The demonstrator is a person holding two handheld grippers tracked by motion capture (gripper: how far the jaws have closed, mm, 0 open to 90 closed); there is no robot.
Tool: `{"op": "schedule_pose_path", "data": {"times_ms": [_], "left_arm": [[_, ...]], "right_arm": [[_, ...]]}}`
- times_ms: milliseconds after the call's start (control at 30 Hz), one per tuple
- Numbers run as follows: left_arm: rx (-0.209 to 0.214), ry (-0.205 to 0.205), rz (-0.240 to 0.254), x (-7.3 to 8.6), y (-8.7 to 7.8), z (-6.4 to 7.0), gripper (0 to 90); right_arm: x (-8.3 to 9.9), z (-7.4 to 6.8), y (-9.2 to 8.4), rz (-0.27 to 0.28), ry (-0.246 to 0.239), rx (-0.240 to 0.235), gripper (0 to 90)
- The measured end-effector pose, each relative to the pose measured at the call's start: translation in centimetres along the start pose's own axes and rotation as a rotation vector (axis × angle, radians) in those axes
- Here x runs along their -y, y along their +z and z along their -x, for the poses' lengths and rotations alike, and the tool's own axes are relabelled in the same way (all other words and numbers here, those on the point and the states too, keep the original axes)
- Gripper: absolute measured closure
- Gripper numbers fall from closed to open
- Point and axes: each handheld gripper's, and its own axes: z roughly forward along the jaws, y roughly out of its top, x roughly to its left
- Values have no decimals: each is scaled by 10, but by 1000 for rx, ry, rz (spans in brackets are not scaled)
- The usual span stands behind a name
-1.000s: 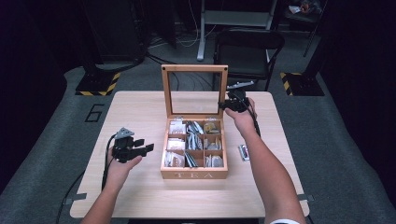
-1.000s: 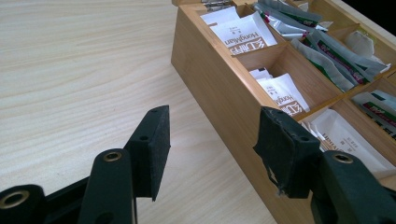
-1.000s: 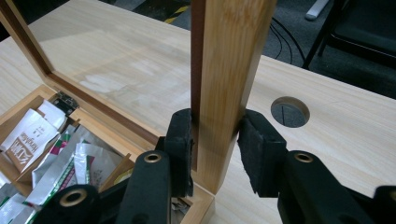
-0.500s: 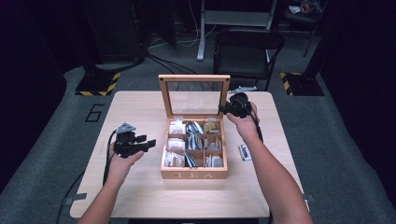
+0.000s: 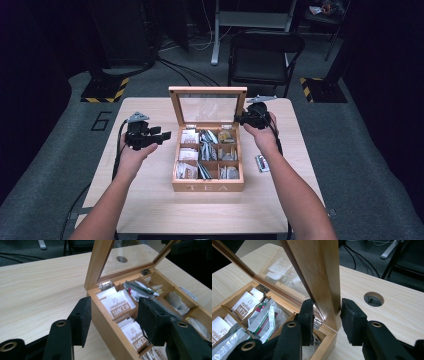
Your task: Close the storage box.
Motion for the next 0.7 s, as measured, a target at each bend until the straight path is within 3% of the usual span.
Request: {"op": "schedule_pose_path", "data": {"times_ms": [100, 167, 200, 333, 533, 700], "left_arm": [[3, 10, 4, -10, 2, 3, 457], [3, 12, 9, -16, 4, 4, 462], [3, 15, 3, -18, 5, 4, 468], [-4, 12, 4, -25, 9, 4, 481], [-26, 35, 17, -34, 12, 4, 485], [-21, 69, 35, -42, 14, 10, 488]], "right_arm": [[1, -1, -1, 3, 17, -3, 625], [2, 0, -2, 4, -3, -9, 623], [3, -2, -2, 6, 17, -6, 622], [4, -2, -3, 5, 5, -7, 621], [9, -4, -5, 16, 26, -13, 616], [12, -3, -6, 22, 15, -24, 612]]}}
